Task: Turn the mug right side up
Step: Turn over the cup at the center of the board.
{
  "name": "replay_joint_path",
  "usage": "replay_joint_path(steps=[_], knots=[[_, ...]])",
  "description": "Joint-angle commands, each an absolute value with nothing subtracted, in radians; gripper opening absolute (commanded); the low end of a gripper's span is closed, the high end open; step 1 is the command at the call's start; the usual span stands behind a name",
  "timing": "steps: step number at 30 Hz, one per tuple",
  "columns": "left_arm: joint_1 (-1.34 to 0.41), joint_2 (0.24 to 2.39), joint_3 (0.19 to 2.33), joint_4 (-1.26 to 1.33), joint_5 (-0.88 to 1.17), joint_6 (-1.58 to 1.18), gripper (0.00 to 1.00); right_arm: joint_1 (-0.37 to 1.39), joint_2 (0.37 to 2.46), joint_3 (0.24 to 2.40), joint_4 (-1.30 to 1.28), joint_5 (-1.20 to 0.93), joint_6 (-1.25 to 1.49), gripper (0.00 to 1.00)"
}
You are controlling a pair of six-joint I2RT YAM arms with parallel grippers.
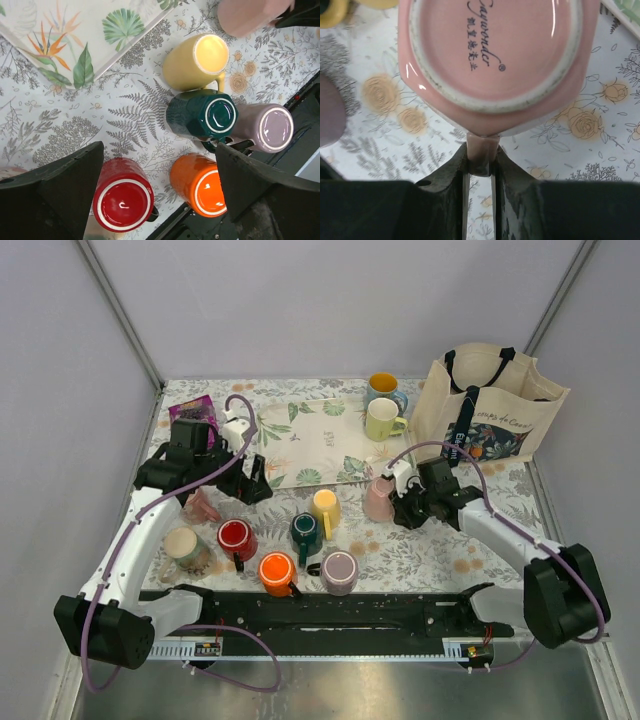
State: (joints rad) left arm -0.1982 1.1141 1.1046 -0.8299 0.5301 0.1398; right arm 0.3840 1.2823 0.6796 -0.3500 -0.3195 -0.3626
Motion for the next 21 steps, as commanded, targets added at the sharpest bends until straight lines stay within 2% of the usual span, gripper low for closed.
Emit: replay_joint_path(steps=[1,8,11,16,21], knots=[[-0.221,1.106,1.167,-0.762,0.594,0.207,0.96,0.382,1.145,0.790,-0.406,-0.466,-0.379,0.00],[-0.455,1.046,1.174,-0.710,0.450,0.550,0.96,0.376,1.175,1.003,-0.514,-0.676,-0.279,0.00],[-0.505,1.000,1.129,-0.640,0.448,0.650,0.96,0.364,1.239,1.077,-0.531,-0.877,-0.226,0.00],[-0.606,0.849,0.909,-0.262,0.338,0.823,0.99,0.362,1.353,1.161,-0.529,-1.084,-0.097,0.00],[-0.677,0.787,0.672,0.071,0.291,1.161,0.99,0.356,1.414,1.207,-0.511,-1.245,-0.026,0.00]])
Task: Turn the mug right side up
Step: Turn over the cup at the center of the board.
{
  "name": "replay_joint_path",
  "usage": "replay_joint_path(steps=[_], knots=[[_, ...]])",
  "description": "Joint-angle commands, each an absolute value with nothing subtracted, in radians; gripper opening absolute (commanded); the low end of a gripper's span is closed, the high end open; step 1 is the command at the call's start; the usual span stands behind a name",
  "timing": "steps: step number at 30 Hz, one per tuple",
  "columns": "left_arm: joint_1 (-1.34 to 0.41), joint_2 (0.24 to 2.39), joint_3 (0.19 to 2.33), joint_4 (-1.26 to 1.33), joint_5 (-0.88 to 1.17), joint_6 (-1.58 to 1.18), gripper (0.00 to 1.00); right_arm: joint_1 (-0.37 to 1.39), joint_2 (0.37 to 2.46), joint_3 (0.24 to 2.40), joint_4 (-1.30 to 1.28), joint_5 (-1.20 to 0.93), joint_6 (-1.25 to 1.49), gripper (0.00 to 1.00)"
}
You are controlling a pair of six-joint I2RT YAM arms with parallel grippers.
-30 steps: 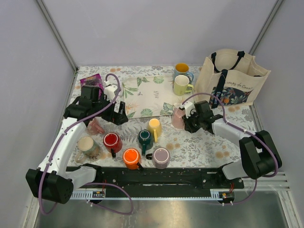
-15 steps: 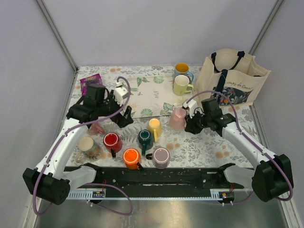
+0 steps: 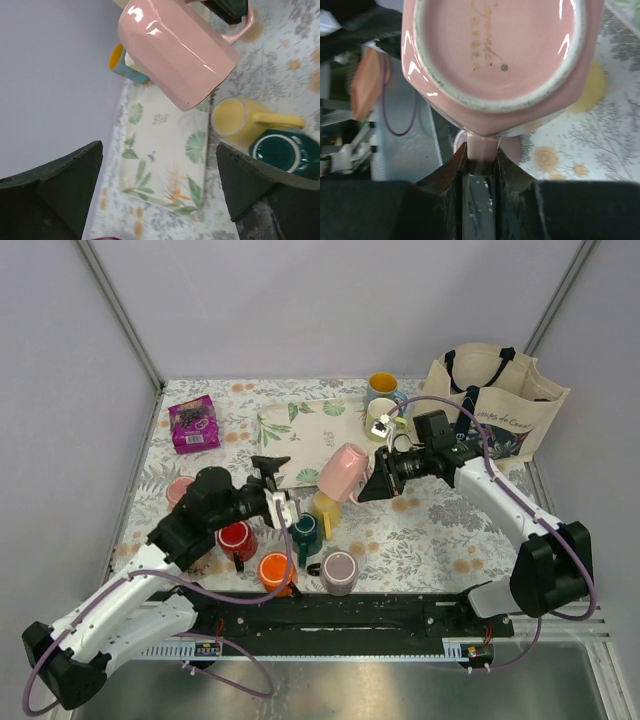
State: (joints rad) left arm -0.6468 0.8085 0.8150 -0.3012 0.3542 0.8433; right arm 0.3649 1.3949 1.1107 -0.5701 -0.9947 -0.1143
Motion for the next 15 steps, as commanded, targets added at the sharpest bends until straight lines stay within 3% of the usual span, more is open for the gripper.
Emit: replay_joint_path(steps=[1,9,12,15], knots=[[-0.678,0.788,0.631,0.140,0.299,1.208,0.99,0.353,1.431,1.222,-0.511,-1.271,-0.012,0.00],[-0.681,0.879,0.568,0.438,0.365,1.227,0.95,0.351,1.470,1.215,-0.385,-1.333,0.124,0.00],[-0.696,0.934,0.512,0.624,0.345,1.293,0.83,0.351,1.476,1.219,-0.388,-1.348,0.136,0.00],[-0.696,0.965,0.537,0.632,0.336,1.275,0.72,0.351,1.483,1.223,-0.390,-1.353,0.144,0.00]])
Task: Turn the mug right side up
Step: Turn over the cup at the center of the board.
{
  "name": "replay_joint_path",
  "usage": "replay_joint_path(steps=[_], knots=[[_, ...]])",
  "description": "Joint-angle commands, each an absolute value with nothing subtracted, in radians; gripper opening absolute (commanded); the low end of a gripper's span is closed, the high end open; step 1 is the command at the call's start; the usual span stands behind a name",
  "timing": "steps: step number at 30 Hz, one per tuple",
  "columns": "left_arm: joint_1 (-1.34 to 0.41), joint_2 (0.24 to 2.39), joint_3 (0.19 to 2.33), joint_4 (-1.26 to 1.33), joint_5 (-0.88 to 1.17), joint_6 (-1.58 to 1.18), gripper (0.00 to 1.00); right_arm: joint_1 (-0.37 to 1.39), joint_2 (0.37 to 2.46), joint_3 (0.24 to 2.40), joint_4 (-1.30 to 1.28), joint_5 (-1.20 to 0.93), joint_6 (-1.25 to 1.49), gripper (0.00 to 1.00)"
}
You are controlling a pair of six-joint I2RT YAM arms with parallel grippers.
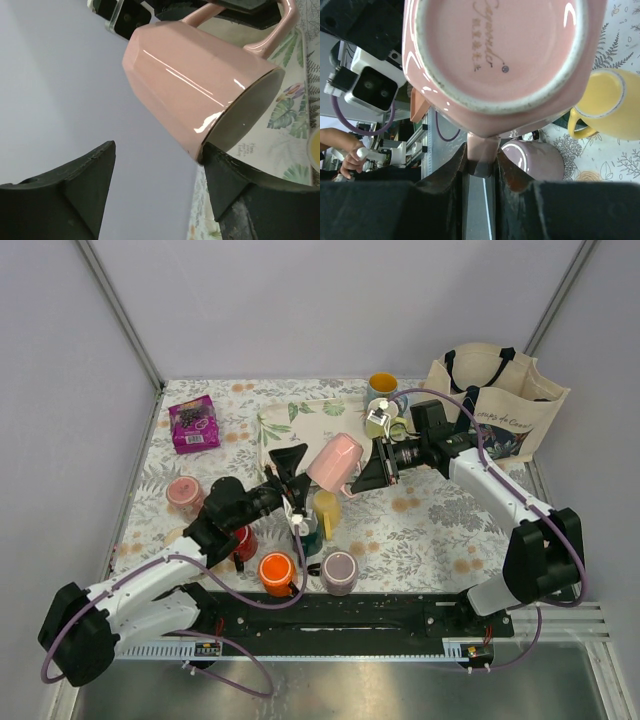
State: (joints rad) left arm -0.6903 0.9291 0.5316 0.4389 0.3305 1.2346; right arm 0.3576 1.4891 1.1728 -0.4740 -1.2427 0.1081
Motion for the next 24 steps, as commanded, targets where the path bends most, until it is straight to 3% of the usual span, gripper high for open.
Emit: replay_joint_path(steps=[1,3,7,12,15,20,21,24], knots=[[-0.698,0.969,0.552,0.614,0.336,1.267,0.69,0.351,1.485,1.223,-0.388,-1.354,0.147,0.00],[-0.696,0.983,0.564,0.595,0.345,1.262,0.64,0.351,1.486,1.216,-0.373,-1.355,0.161,0.00],[-0.698,0.991,0.568,0.575,0.344,1.264,0.33,0.353,1.485,1.207,-0.368,-1.339,0.169,0.00],[-0.704,0.980,0.630,0.412,0.301,1.163,0.01,0.350,1.477,1.201,-0.382,-1.286,0.158,0.00],[-0.704,0.976,0.707,0.264,0.287,1.069,0.00,0.350,1.488,1.207,-0.394,-1.264,0.152,0.00],[-0.735,0.936,0.667,0.288,0.282,1.097,0.00,0.351,1.497,1.209,-0.393,-1.282,0.155,0.00],[-0.744,0.934,0.649,0.314,0.278,1.124,0.04,0.351,1.502,1.212,-0.387,-1.293,0.158,0.00],[-0.759,0.949,0.542,0.591,0.258,1.213,0.42,0.351,1.517,1.212,-0.348,-1.341,0.193,0.00]])
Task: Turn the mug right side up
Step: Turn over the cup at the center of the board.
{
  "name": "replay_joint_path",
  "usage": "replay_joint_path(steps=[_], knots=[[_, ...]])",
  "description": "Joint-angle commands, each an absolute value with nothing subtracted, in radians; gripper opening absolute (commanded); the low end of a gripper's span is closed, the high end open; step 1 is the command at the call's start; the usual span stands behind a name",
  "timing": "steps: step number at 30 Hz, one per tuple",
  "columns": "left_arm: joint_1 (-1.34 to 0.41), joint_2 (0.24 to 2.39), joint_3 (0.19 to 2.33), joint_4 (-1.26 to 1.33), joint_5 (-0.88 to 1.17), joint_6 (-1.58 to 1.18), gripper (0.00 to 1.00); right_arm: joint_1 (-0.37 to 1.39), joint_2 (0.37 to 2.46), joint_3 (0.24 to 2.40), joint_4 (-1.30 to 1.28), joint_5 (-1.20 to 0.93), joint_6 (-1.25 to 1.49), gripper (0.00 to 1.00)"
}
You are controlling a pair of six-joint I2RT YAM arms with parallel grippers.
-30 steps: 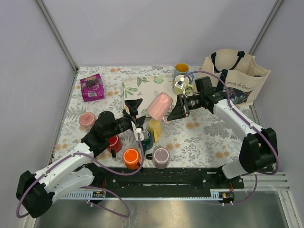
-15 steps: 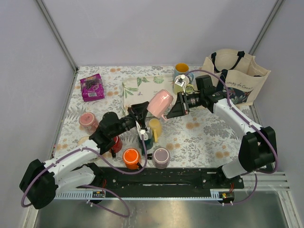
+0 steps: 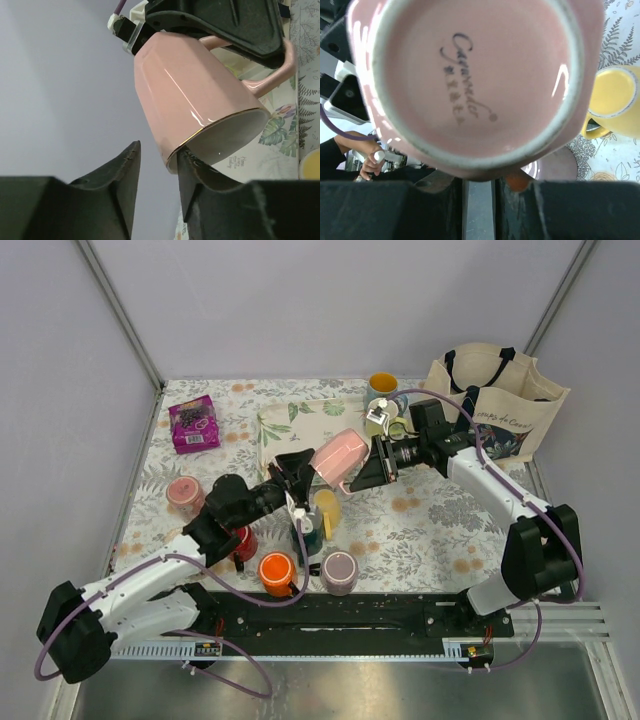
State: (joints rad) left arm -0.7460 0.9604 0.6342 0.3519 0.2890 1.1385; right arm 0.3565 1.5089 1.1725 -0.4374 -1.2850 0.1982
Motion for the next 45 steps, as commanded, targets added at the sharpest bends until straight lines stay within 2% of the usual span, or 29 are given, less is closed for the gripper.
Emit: replay_joint_path(steps=[1,2,3,6,10,11,13,14,15,16,18,20,23,26,30,38,45], knots=[[-0.761,0.969,0.511,0.688,0.264,1.254,0.48,0.351,1.520,1.209,-0.336,-1.350,0.205,0.00],[-0.761,0.998,0.496,0.771,0.268,1.293,0.50,0.353,1.525,1.207,-0.321,-1.357,0.219,0.00],[-0.761,1.024,0.489,0.826,0.268,1.328,0.48,0.351,1.528,1.206,-0.308,-1.367,0.232,0.00],[-0.761,1.092,0.509,0.891,0.262,1.396,0.26,0.351,1.531,1.204,-0.296,-1.371,0.242,0.00],[-0.761,1.103,0.531,0.862,0.265,1.402,0.02,0.351,1.536,1.206,-0.295,-1.368,0.247,0.00],[-0.762,1.101,0.534,0.839,0.264,1.402,0.00,0.351,1.536,1.206,-0.293,-1.356,0.247,0.00],[-0.759,1.089,0.564,0.728,0.258,1.393,0.00,0.348,1.525,1.201,-0.296,-1.319,0.244,0.00],[-0.761,1.077,0.584,0.666,0.253,1.376,0.00,0.345,1.522,1.200,-0.295,-1.304,0.242,0.04],[-0.759,1.065,0.601,0.597,0.244,1.359,0.00,0.342,1.514,1.200,-0.296,-1.281,0.242,0.20],[-0.762,1.052,0.620,0.534,0.238,1.344,0.00,0.334,1.506,1.200,-0.293,-1.243,0.239,0.31],[-0.762,1.026,0.667,0.386,0.207,1.298,0.00,0.319,1.487,1.215,-0.291,-1.181,0.224,0.46],[-0.765,1.005,0.742,0.177,0.154,1.218,0.00,0.298,1.465,1.244,-0.316,-1.116,0.177,0.52],[-0.770,1.006,0.874,-0.099,0.086,1.053,0.00,0.282,1.427,1.304,-0.446,-0.990,-0.047,0.60],[-0.776,1.063,1.032,-0.340,0.025,0.875,0.00,0.284,1.350,1.295,-0.480,-0.893,-0.234,0.65],[-0.776,1.173,1.248,-0.622,0.005,0.632,0.00,0.353,1.180,1.181,-0.436,-0.772,-0.446,0.69],[-0.778,1.236,1.298,-0.661,0.037,0.289,0.00,0.636,1.029,1.115,-0.561,-0.516,-0.774,0.66],[-0.778,1.334,1.400,-0.629,0.074,0.192,0.00,0.735,1.071,1.134,-0.687,-0.407,-0.923,0.62]])
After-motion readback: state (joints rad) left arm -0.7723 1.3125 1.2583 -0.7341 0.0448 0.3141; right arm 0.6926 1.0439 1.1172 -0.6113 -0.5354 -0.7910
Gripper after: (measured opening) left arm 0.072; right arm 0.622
